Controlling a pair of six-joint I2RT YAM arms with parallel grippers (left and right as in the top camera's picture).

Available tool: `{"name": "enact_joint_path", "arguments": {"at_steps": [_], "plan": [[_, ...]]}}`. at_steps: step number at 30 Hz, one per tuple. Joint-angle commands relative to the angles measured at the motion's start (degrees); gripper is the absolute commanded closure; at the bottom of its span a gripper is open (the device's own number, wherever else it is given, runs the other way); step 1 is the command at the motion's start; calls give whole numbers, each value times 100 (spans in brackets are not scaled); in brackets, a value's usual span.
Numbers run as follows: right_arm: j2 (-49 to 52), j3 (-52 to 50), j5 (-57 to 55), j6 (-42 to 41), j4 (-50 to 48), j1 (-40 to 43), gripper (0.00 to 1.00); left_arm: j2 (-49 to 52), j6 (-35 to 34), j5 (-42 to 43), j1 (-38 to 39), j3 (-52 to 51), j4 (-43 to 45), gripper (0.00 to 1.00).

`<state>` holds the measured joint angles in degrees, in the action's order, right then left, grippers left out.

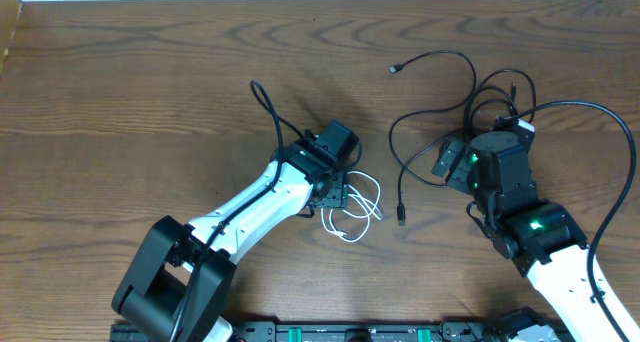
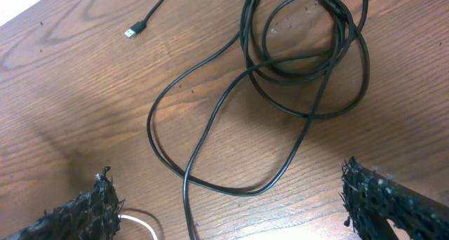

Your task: Untangle cables

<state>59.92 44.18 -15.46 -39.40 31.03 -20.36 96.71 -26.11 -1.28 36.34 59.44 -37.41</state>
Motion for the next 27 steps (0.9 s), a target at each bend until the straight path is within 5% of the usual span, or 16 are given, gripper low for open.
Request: {"name": "enact_joint_path", "arguments": {"at_steps": [1, 27], "plan": [[-20, 2, -140, 68, -13, 28, 1, -48, 385, 111, 13, -111, 59, 20], [234, 2, -133, 44, -166, 28, 1, 2, 833, 813, 13, -761, 1342, 21]]}}
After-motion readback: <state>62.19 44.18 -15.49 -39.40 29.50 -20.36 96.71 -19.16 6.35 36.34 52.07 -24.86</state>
